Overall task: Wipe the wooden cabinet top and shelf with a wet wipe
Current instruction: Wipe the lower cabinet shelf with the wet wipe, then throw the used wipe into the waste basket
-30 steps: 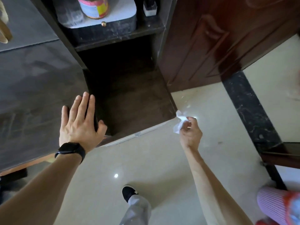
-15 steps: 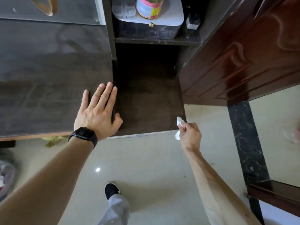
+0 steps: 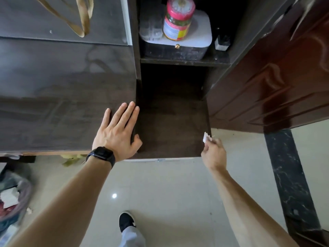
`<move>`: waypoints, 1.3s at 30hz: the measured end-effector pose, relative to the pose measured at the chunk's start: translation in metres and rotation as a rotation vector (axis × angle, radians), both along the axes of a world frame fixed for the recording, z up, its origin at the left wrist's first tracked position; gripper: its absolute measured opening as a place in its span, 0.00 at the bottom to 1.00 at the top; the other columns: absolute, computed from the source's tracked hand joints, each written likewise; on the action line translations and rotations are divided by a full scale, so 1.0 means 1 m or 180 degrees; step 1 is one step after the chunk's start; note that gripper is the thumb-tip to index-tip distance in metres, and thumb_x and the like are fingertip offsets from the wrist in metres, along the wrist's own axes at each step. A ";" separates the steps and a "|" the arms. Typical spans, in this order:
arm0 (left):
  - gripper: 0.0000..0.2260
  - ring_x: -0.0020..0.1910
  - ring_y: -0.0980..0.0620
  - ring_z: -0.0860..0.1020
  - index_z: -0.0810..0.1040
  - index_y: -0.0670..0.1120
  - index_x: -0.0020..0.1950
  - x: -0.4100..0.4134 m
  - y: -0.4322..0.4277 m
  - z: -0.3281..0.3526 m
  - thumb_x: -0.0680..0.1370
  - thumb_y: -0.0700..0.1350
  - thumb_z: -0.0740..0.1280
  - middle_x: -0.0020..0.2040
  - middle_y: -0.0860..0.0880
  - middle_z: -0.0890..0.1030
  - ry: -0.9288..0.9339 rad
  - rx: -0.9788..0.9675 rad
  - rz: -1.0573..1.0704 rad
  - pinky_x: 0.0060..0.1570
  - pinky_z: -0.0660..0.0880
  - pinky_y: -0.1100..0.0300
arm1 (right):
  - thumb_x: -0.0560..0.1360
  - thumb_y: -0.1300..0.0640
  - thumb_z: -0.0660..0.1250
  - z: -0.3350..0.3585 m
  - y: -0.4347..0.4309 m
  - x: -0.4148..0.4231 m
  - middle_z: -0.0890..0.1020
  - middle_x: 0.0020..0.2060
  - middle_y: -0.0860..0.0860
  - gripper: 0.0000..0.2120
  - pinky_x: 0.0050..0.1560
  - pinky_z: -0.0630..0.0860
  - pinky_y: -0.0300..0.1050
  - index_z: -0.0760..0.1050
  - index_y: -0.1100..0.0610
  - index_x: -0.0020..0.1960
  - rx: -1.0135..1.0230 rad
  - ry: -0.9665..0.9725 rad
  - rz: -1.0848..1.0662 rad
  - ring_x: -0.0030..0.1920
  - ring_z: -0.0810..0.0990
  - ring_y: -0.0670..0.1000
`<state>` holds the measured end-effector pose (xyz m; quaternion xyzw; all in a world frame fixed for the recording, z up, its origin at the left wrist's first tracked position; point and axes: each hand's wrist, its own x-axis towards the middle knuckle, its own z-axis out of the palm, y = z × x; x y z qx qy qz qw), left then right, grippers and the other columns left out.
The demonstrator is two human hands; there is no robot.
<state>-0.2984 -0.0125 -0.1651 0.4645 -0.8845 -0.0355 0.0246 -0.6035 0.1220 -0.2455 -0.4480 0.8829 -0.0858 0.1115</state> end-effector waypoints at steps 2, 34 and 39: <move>0.35 0.81 0.47 0.54 0.56 0.46 0.82 -0.003 0.002 0.005 0.74 0.55 0.53 0.82 0.48 0.55 -0.0067 0.0063 0.0037 0.77 0.53 0.39 | 0.74 0.64 0.64 0.008 0.029 0.004 0.79 0.49 0.59 0.21 0.50 0.80 0.51 0.77 0.55 0.66 0.0477 -0.0221 -0.0138 0.47 0.82 0.62; 0.24 0.79 0.49 0.56 0.61 0.52 0.79 -0.467 0.421 0.209 0.82 0.51 0.56 0.80 0.49 0.60 -0.0520 0.1641 -0.2772 0.78 0.47 0.45 | 0.73 0.64 0.73 0.337 0.516 -0.148 0.80 0.48 0.48 0.08 0.44 0.67 0.19 0.85 0.52 0.47 -0.2281 -0.0438 -0.3029 0.46 0.80 0.47; 0.23 0.76 0.49 0.63 0.66 0.53 0.76 -0.521 0.542 0.213 0.81 0.52 0.58 0.77 0.50 0.67 -0.0500 0.1292 -0.3953 0.77 0.56 0.44 | 0.72 0.68 0.71 0.327 0.634 -0.121 0.80 0.45 0.42 0.12 0.48 0.76 0.39 0.82 0.50 0.45 -0.2450 0.0245 -0.3869 0.48 0.78 0.40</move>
